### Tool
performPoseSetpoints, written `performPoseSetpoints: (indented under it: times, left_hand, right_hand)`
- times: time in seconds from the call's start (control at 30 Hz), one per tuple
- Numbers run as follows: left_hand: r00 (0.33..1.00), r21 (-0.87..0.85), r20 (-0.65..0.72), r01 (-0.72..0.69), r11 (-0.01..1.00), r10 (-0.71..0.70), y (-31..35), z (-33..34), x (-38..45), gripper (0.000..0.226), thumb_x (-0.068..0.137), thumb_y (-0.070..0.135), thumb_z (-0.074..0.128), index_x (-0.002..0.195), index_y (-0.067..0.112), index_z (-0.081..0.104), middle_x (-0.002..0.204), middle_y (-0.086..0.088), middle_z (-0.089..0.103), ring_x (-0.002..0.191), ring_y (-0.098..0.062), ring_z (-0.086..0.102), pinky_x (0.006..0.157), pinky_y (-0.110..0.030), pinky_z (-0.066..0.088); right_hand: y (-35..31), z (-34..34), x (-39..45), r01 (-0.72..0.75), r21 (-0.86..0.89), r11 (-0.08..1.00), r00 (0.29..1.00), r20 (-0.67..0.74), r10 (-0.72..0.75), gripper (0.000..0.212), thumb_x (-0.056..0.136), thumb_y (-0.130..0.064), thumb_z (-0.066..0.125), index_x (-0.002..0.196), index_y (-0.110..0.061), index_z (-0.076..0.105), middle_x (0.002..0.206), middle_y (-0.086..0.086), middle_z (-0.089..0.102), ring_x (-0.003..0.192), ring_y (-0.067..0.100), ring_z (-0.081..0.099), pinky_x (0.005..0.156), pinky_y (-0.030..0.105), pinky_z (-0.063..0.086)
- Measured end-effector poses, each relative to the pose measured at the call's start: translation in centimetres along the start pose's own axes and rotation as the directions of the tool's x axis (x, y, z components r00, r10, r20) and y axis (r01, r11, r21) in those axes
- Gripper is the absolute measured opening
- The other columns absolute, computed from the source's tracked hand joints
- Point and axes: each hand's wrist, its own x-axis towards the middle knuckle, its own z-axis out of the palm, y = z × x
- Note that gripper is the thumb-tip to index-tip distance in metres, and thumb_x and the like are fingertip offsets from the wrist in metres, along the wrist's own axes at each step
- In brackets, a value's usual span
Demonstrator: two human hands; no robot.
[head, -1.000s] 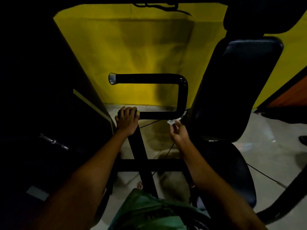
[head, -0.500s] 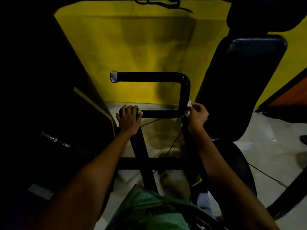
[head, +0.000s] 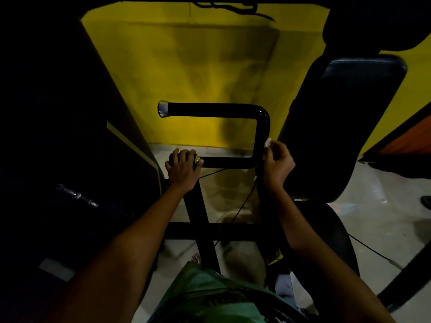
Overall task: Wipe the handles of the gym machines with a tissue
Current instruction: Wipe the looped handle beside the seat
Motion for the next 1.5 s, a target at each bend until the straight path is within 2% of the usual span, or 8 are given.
performPoseSetpoints:
  times: [0.1,0.43,0.67,0.8,0.97,1.23,1.4,1.5]
  left_hand:
    - [1.0,-0.018,0.016,-0.002,1.0,0.002,-0.1,-0.1,0.1,0.047,0.1,0.044,0.033,0.141,0.021,0.036,0.148,-0.004,0.03,0.142,-0.025,0.011,0.108,-0.051,0.017]
    - [1.0,-0.003,0.006,-0.003,1.0,0.003,-0.1,0.1,0.2,0.048,0.1,0.045,0.032,0.141,0.021,0.036,0.148,-0.005,0.03,0.143,-0.025,0.011,0.107,-0.052,0.018]
    - [1.0,0.023,-0.006,0.0,1.0,0.0,-0.1,0.2,0.2,0.046,0.099,0.045,0.033,0.139,0.021,0.037,0.146,-0.004,0.032,0.142,-0.025,0.013,0.107,-0.051,0.019]
    - [1.0,0.038,-0.02,-0.001,0.999,0.001,0.0,0.2,0.1,0.047,0.099,0.046,0.033,0.139,0.022,0.037,0.147,-0.003,0.031,0.142,-0.025,0.012,0.108,-0.05,0.019]
    - [1.0,0.041,0.003,0.004,0.999,-0.005,-0.1,0.4,0.2,0.047,0.099,0.047,0.032,0.14,0.022,0.036,0.148,-0.003,0.03,0.143,-0.024,0.011,0.108,-0.05,0.019]
    - [0.999,0.046,0.035,0.0,0.999,-0.001,0.0,-0.1,0.2,0.047,0.099,0.046,0.032,0.14,0.023,0.034,0.148,-0.002,0.028,0.143,-0.025,0.01,0.108,-0.051,0.02]
    - [0.998,0.031,0.06,0.011,0.999,-0.013,0.0,-0.2,0.1,0.046,0.099,0.045,0.032,0.14,0.023,0.034,0.149,-0.002,0.027,0.142,-0.024,0.01,0.108,-0.051,0.02]
    - [0.998,0.041,0.061,0.014,0.999,-0.017,0.3,-0.4,0.1,0.046,0.1,0.045,0.032,0.14,0.023,0.034,0.149,-0.002,0.027,0.142,-0.025,0.01,0.107,-0.052,0.021]
  right_hand:
    - [-0.2,0.5,0.6,-0.138,0.052,0.989,0.985,-0.101,0.142,0.018,0.087,-0.018,0.065,0.099,-0.005,0.07,0.095,0.007,0.07,0.086,0.011,0.064,0.077,0.015,0.05]
    - [-1.7,1.1,0.4,0.02,0.056,0.998,0.994,-0.104,-0.014,0.018,0.085,-0.007,0.063,0.102,-0.004,0.07,0.097,0.009,0.071,0.09,0.015,0.066,0.077,0.011,0.048]
    - [-4.5,1.2,2.4,0.226,0.073,0.971,0.974,-0.03,-0.224,0.015,0.085,-0.002,0.063,0.097,-0.001,0.071,0.091,0.003,0.069,0.074,-0.025,0.054,0.07,-0.002,0.041]
    - [-3.1,0.7,2.8,0.177,-0.004,0.984,0.984,-0.007,-0.177,0.018,0.087,-0.009,0.063,0.101,-0.002,0.072,0.09,0.012,0.072,0.073,0.003,0.062,0.063,-0.001,0.04]
    - [-6.5,1.4,4.2,0.342,-0.023,0.94,0.936,0.099,-0.338,0.016,0.086,-0.014,0.065,0.098,-0.007,0.073,0.09,0.003,0.072,0.071,-0.013,0.058,0.07,0.009,0.045]
    - [-6.9,0.3,5.5,0.553,-0.167,0.816,0.82,0.284,-0.497,0.02,0.087,-0.013,0.06,0.102,-0.006,0.072,0.096,0.016,0.072,0.085,0.026,0.069,0.074,0.036,0.054]
    - [-8.1,0.2,6.1,0.668,-0.148,0.729,0.671,0.542,-0.506,0.024,0.086,-0.002,0.058,0.104,-0.01,0.072,0.108,0.01,0.07,0.094,0.024,0.067,0.08,0.038,0.053]
    - [-7.1,-1.2,7.2,0.656,-0.161,0.737,0.7,0.493,-0.516,0.021,0.088,-0.014,0.061,0.107,-0.015,0.071,0.102,0.01,0.071,0.091,0.024,0.068,0.074,0.042,0.055]
